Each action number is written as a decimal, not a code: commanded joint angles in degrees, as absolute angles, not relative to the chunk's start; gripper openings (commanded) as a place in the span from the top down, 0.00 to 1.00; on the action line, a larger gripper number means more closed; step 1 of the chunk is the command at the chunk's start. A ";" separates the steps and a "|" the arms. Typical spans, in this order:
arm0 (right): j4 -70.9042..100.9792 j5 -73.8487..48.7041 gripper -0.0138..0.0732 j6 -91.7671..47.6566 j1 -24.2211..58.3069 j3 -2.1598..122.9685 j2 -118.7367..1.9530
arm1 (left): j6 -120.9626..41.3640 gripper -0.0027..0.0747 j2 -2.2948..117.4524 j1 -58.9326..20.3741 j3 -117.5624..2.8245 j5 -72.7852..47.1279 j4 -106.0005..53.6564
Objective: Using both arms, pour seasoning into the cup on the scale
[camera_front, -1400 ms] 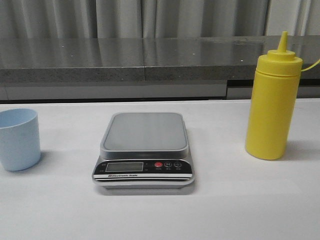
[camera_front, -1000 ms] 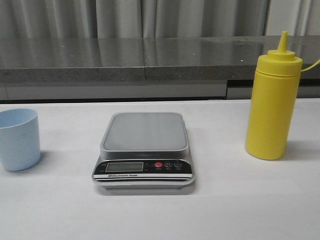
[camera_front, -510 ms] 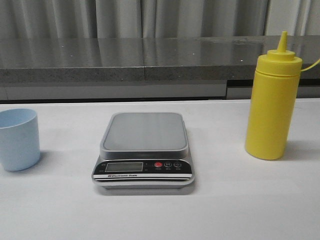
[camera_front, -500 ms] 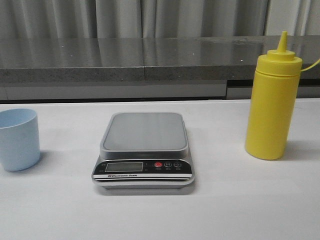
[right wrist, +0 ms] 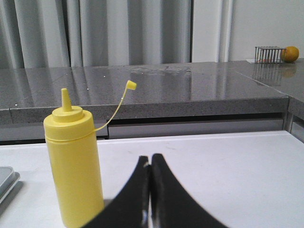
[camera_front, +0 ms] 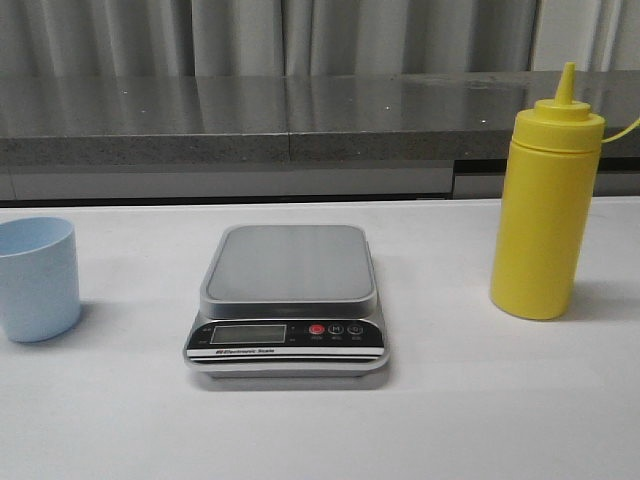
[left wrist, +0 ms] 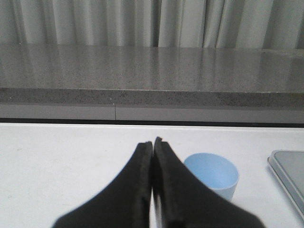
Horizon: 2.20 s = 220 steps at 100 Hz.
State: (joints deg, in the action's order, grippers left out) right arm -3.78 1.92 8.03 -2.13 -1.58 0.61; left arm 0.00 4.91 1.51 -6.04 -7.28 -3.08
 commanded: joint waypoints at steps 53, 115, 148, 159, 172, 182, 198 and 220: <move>-4.17 6.25 0.92 7.69 -2.54 -0.58 1.91 | 0.00 0.99 46.36 1.59 -36.85 -22.88 -3.03; -4.17 6.25 0.92 7.69 -2.54 -0.58 1.91 | 0.00 0.33 76.27 -1.20 -53.22 -29.37 -3.14; -4.17 6.25 0.92 7.69 -2.54 -0.58 1.91 | 0.00 0.33 85.62 -3.51 -54.42 -29.02 -3.14; -4.17 6.25 0.92 7.69 -2.54 -0.58 1.91 | 0.00 0.33 87.82 -3.51 -54.42 -27.19 -3.14; -4.17 6.25 0.92 7.69 -2.54 -0.58 1.91 | 0.00 0.33 90.27 -3.51 -54.67 -25.46 -3.14; -4.17 6.25 0.92 7.69 -2.54 -0.58 1.91 | 0.00 0.33 92.00 -3.51 -55.30 -25.37 -3.14; -4.17 6.25 0.92 7.69 -2.54 -0.58 1.91 | 0.00 0.37 94.35 -3.51 -55.52 -24.41 -3.14; -4.17 6.25 0.92 7.69 -2.54 -0.58 1.91 | 0.00 0.70 96.09 -3.51 -55.52 -24.20 -3.14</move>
